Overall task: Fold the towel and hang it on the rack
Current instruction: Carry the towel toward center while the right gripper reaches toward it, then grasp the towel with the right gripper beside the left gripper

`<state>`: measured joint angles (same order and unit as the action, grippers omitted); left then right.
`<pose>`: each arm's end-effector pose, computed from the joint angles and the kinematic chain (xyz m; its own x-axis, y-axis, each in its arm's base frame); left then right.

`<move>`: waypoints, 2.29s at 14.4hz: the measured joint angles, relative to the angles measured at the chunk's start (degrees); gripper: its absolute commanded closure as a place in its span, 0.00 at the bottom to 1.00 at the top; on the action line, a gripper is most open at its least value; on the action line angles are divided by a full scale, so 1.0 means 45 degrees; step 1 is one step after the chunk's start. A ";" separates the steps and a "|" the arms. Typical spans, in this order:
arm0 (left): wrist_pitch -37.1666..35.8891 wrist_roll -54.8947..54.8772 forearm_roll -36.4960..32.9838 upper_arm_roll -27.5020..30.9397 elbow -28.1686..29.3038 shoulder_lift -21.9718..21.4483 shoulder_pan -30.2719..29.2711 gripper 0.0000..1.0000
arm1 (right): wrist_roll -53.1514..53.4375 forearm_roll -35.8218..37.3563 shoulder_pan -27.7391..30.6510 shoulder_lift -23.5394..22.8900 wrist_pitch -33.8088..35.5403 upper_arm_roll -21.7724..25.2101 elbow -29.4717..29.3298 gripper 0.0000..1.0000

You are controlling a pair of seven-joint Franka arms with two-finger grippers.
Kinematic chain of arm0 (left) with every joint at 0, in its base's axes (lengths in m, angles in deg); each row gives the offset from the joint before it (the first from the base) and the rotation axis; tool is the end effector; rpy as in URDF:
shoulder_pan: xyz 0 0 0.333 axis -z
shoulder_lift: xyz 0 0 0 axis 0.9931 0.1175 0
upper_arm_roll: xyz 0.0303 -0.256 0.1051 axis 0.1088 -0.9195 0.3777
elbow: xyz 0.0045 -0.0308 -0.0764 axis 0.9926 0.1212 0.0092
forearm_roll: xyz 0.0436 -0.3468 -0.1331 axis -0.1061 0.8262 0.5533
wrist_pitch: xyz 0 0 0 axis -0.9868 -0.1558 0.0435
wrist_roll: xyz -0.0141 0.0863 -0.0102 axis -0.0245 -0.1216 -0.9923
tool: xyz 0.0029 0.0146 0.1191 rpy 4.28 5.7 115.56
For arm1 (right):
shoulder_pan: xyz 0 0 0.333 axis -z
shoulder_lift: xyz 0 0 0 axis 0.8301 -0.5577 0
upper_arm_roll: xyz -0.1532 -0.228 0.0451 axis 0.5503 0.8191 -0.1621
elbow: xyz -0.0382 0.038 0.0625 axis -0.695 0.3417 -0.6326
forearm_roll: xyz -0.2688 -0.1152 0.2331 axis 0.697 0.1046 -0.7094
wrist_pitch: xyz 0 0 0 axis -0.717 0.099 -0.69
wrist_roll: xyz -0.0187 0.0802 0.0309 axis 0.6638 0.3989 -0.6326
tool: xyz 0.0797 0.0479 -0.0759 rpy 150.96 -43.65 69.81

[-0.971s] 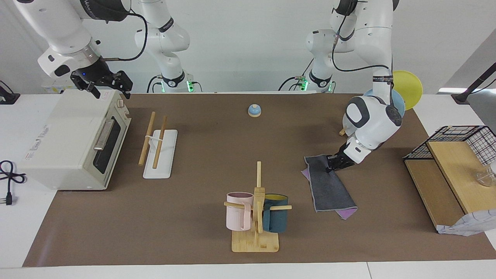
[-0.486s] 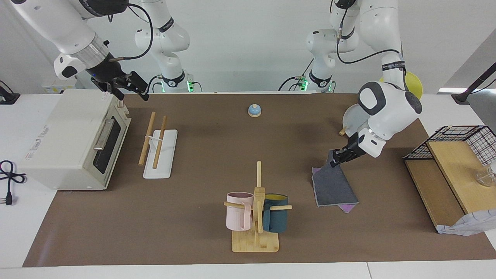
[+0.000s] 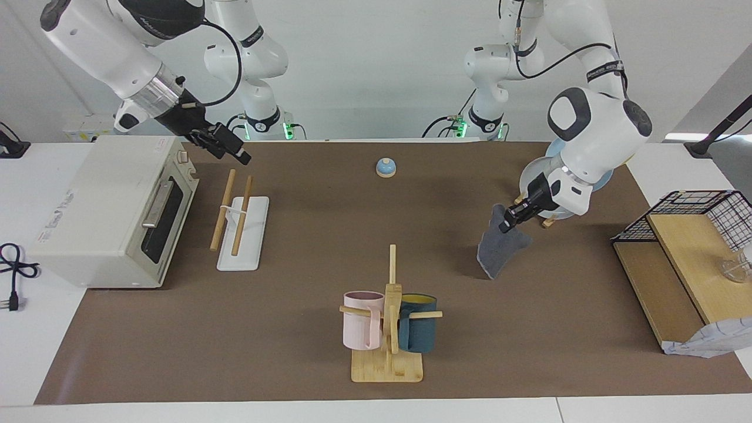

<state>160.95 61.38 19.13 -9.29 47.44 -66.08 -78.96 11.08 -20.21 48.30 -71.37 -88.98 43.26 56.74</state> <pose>0.5456 -0.1570 0.4910 0.7783 0.5917 -0.2101 0.6264 -0.7086 0.3248 0.5061 0.0888 0.5317 0.6403 -0.6618 -0.3899 -0.7643 -0.4988 -0.4087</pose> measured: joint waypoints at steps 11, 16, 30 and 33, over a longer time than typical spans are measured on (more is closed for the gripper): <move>0.0025 1.3931 -0.0012 -0.2442 -0.0100 -0.2336 0.0012 1.00 | 0.9624 -0.3061 -0.5071 0.0076 -0.6624 -0.0108 0.1775 0.00; 0.0971 1.7477 -0.0012 -0.2717 0.0193 -0.2463 0.0247 1.00 | 1.0058 -0.3319 -0.6721 -0.0707 -0.8200 -0.0103 0.1997 0.00; 0.1603 1.8819 -0.0012 -0.2728 0.1071 -0.2906 0.0417 1.00 | 0.9808 -0.3322 -0.7067 -0.2602 -0.8861 -0.0025 0.0120 0.32; 0.1606 1.8996 -0.0012 -0.2727 0.1117 -0.2916 0.0417 1.00 | 0.9343 -0.3322 -0.7060 -0.2916 -0.8854 -0.0018 -0.0286 1.00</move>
<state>168.18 146.86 19.08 -21.57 52.47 -79.21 -77.08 53.13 -35.16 16.53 -84.49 -128.82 43.18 55.45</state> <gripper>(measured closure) 0.978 0.295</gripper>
